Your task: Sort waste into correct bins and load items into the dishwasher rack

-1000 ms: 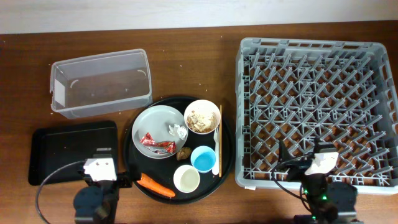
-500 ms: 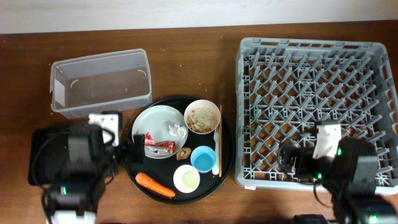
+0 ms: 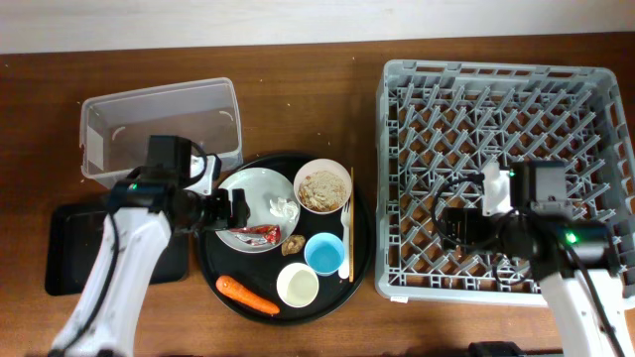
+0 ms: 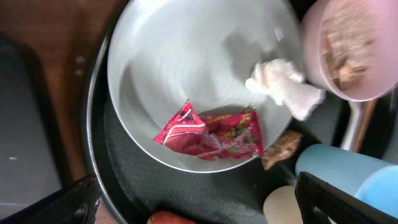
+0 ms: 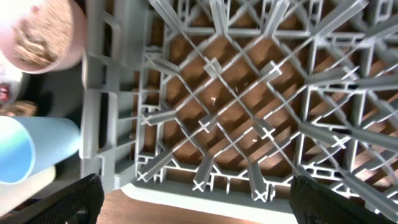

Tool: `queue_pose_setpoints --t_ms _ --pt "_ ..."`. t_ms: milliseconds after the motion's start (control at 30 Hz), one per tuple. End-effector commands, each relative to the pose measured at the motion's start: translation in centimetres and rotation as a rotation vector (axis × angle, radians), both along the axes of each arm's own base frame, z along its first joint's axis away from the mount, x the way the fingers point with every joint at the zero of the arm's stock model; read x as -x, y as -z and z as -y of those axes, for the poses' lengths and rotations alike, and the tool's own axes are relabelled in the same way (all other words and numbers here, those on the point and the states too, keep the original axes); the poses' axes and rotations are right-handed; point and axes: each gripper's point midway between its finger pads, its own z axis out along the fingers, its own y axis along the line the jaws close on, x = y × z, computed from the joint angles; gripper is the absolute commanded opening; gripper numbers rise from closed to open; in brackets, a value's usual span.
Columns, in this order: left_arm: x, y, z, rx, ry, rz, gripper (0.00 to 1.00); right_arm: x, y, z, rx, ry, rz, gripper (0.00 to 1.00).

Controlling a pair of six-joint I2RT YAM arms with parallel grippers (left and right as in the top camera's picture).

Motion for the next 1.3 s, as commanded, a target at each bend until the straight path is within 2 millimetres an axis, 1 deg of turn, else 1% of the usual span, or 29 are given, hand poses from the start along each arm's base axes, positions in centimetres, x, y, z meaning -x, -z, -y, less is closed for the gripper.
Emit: queue_pose_setpoints --t_ms 0,100,133,200,267,300,333,367,400,567,667,767,800,833,867,900,933,967,1033,1100,1167,1233,1267 --pt "-0.5 2.9 0.4 0.019 -0.009 -0.102 0.99 -0.5 0.5 0.3 0.005 0.017 -0.038 0.98" --pt "-0.6 4.7 0.5 0.027 -0.008 -0.153 0.98 -0.5 0.7 0.3 0.005 0.016 -0.048 0.98" --pt "-0.5 5.2 0.9 0.047 -0.004 -0.172 0.97 -0.5 0.7 0.3 0.005 0.017 -0.048 0.98" --pt "-0.7 6.0 1.5 0.082 0.001 -0.189 0.9 -0.5 0.7 0.3 0.005 0.017 -0.048 0.98" --pt "-1.4 6.7 1.6 0.084 0.002 -0.184 0.63 -0.5 0.7 0.3 0.005 0.016 -0.048 0.98" --pt "-1.5 6.9 1.6 0.084 0.002 -0.183 0.55 -0.5 0.7 0.3 0.005 0.016 -0.049 0.98" --pt "-1.6 7.0 1.6 0.084 0.002 -0.184 0.48 -0.5 0.7 0.3 0.005 0.016 -0.049 0.98" --pt "-1.6 7.1 1.6 0.084 0.002 -0.186 0.46 -0.5 0.7 0.3 0.005 0.016 -0.049 0.98" --pt "-1.5 7.1 1.6 0.084 0.002 -0.187 0.4 -0.5 0.7 0.3 0.005 0.016 -0.049 0.98" --pt "-1.6 7.1 1.6 0.084 0.002 -0.184 0.01 -0.5 0.7 0.3 0.005 0.016 -0.049 0.98" --pt "-2.0 6.5 1.6 0.085 0.001 -0.174 0.01 -0.5 0.7 0.3 0.005 0.016 -0.049 0.99" --pt "-2.8 4.1 1.6 0.085 0.003 -0.159 0.01 -0.5 0.7 0.3 0.005 0.016 -0.049 0.98" --pt "-3.3 3.0 1.6 0.085 0.003 -0.141 0.01 -0.5 0.7 0.3 0.005 0.016 -0.049 0.98" --pt "-4.3 0.9 1.7 0.086 0.005 -0.103 0.01 -0.5 0.7 0.3 0.005 0.016 -0.049 0.98" --pt "-4.8 -0.3 1.7 0.085 0.006 -0.077 0.01 -0.5 0.7 0.3 0.005 0.016 -0.049 0.98" --pt "-5.7 -1.9 1.5 0.075 0.005 -0.036 0.01 -0.5 0.7 0.3 0.006 0.016 -0.049 0.98" --pt "-6.2 -2.9 1.3 0.063 0.002 -0.008 0.01 -0.5 0.7 0.3 0.006 0.016 -0.049 0.98" --pt "-7.3 -4.5 0.9 0.037 -0.004 0.046 0.01 -0.5 0.7 0.3 0.006 0.016 -0.049 0.98" --pt "-9.3 -7.3 -0.4 -0.033 -0.029 0.152 0.01 -0.5 0.7 0.3 0.006 0.016 -0.049 0.98" --pt "-11.6 -9.6 -2.2 -0.131 -0.074 0.261 0.01 -0.5 0.7 0.3 0.006 0.016 -0.049 0.98" --pt "-13.4 -10.7 -3.9 -0.214 -0.123 0.348 0.01 -0.5 0.7 0.3 0.006 0.016 -0.049 0.98" --pt "-15.2 -11.3 -5.9 -0.317 -0.186 0.42 0.01 -0.5 0.7 0.3 0.006 0.016 -0.049 0.98" --pt "-15.8 -11.3 -6.4 -0.343 -0.203 0.436 0.01 -0.5 0.7 0.3 0.006 0.016 -0.049 0.98"
